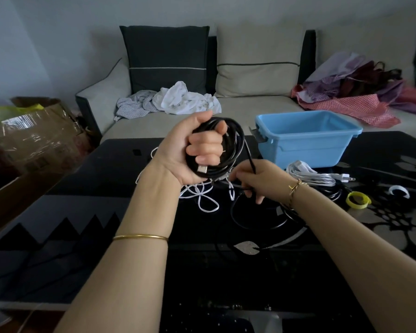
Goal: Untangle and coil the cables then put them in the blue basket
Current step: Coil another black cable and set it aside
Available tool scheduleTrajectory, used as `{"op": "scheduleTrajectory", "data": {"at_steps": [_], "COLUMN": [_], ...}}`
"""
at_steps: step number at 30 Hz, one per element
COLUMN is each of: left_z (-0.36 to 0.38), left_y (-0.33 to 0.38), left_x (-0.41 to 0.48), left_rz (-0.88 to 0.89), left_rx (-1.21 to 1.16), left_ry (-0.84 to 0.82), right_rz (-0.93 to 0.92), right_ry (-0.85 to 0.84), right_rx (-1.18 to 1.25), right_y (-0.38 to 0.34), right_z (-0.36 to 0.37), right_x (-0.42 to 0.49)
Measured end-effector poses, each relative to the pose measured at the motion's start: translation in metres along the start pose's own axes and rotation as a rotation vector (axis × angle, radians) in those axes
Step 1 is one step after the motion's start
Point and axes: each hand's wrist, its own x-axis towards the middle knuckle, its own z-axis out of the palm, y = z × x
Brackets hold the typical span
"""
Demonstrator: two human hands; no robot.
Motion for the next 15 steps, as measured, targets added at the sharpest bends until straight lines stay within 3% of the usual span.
{"op": "scheduleTrajectory", "data": {"at_steps": [2,3,8,11,15], "left_z": [-0.007,-0.009,-0.009,-0.011,-0.004], "left_y": [0.0,-0.001,0.002,0.003,-0.007], "left_x": [0.004,0.006,0.014,0.018,0.025], "left_rz": [0.02,0.076,0.547,0.656,0.699], "left_rx": [-0.268,-0.355,-0.476,-0.324,0.146], "left_ry": [-0.167,-0.174,0.19,0.381,0.625], "right_rz": [0.001,-0.018,-0.143,-0.198,-0.138], "right_ry": [-0.131,-0.168,-0.247,-0.247,-0.199], "right_rx": [-0.039,-0.069,-0.301,-0.389,-0.2], "right_y": [-0.004,-0.006,-0.016,-0.027,-0.043], "right_z": [0.005,0.006,0.005,0.005,-0.008], "right_x": [-0.002,-0.003,-0.012,-0.017,-0.023]}}
